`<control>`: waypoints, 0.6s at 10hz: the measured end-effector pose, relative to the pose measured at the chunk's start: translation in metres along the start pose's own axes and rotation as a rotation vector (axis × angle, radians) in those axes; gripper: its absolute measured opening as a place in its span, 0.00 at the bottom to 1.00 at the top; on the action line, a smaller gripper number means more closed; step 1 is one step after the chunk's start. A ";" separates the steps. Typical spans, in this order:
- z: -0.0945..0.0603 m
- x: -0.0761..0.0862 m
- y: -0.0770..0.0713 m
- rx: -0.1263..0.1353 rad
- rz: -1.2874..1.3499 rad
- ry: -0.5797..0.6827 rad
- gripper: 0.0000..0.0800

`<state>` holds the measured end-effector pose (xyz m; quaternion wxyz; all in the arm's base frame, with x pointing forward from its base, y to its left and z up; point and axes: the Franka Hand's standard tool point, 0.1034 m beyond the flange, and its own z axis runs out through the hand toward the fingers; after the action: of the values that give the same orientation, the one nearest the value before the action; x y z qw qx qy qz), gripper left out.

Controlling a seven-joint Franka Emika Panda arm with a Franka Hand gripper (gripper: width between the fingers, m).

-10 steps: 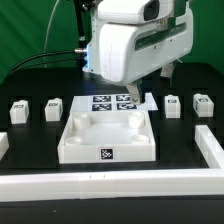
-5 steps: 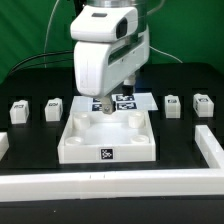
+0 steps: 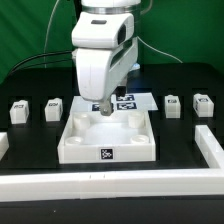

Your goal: Assemble one leg

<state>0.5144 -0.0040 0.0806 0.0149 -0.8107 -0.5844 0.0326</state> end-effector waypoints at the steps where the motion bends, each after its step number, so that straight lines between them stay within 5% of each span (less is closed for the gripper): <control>1: 0.000 0.000 0.000 0.000 0.000 0.000 0.81; 3: 0.006 -0.011 -0.006 -0.029 -0.131 0.014 0.81; 6: 0.017 -0.023 -0.032 -0.005 -0.248 0.003 0.81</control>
Offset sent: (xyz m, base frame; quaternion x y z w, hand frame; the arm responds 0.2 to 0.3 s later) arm -0.0379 -0.0056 -0.0134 -0.0136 0.0454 -0.1670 0.9848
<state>0.4760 -0.0164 0.0661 0.0178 -0.7321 -0.6804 0.0276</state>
